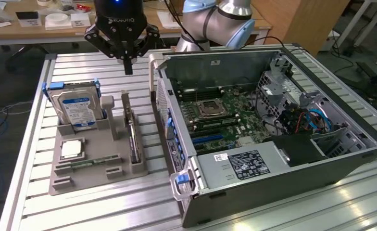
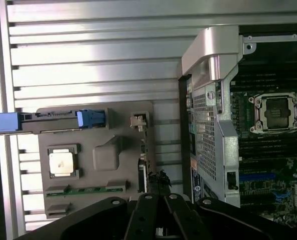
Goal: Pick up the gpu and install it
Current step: 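Reach for the gpu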
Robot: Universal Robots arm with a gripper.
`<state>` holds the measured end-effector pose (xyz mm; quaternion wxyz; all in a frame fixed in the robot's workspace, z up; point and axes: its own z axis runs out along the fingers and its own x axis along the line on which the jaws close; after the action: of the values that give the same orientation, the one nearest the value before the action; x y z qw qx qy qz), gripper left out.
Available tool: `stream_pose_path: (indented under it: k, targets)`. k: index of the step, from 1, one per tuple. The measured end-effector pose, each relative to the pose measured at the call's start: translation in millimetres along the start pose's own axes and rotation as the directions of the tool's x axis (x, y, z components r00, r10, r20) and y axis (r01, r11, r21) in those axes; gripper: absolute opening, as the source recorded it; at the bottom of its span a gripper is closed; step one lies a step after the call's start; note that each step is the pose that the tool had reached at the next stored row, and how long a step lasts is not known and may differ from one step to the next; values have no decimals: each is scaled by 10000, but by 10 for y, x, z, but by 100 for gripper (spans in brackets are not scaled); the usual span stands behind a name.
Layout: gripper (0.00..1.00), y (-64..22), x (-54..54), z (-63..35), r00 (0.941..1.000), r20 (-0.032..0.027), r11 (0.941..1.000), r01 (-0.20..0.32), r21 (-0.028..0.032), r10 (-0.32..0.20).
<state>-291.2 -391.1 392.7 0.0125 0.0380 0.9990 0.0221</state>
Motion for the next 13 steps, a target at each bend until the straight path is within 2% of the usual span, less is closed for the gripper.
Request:
stream_pose_path:
  k: [5, 13]
  targets:
    - [11, -70, 15, -4, 10000, -1, 10000, -1, 1, 1]
    - [11, -307, 4, -14, 10000, 0, 10000, 0, 0, 0]
